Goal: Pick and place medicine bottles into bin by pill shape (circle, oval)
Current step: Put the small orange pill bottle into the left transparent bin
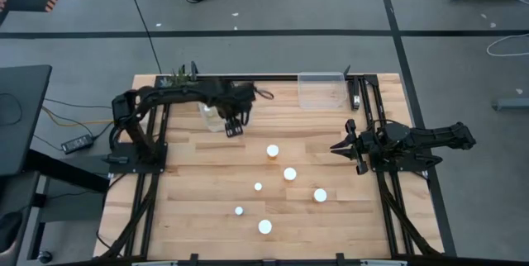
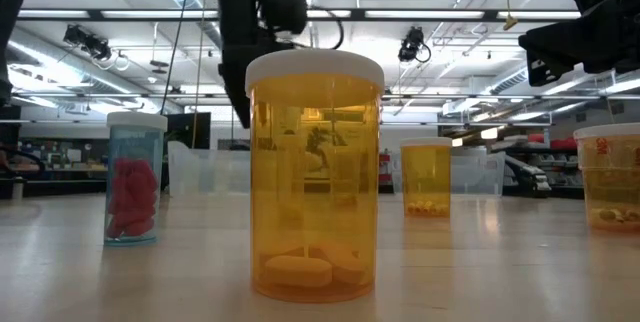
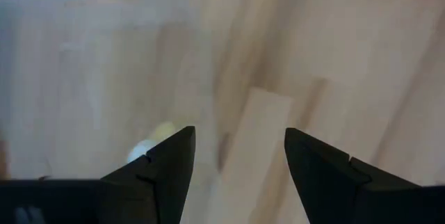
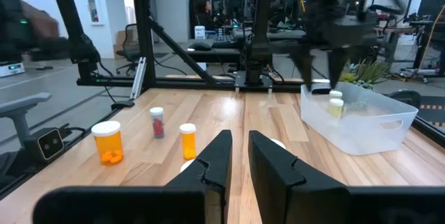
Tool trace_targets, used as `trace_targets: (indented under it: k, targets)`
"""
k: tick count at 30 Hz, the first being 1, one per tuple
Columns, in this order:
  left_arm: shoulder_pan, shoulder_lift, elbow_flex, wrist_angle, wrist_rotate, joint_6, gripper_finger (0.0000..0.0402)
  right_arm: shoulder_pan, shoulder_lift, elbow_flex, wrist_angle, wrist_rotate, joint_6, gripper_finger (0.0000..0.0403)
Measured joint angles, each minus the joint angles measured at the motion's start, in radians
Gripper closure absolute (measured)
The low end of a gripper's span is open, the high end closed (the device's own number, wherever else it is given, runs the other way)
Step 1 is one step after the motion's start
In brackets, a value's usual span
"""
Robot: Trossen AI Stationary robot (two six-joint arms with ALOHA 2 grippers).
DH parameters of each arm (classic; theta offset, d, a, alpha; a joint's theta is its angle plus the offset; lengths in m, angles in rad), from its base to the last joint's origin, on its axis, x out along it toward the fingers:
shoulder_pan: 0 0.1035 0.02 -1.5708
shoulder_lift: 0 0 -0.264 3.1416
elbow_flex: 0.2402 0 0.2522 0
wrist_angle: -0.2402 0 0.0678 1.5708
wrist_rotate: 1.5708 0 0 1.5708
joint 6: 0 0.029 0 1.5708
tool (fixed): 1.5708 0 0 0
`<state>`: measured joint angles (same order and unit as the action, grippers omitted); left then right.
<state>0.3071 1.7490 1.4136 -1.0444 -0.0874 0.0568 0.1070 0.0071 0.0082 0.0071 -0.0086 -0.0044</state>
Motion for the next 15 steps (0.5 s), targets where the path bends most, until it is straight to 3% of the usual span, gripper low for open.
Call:
trace_targets:
  k: [15]
  targets:
    - [-0.322,0.072,0.000,0.089,0.061,-0.234,0.0170,0.000,0.000,0.000,0.000,0.000,0.000,0.0346]
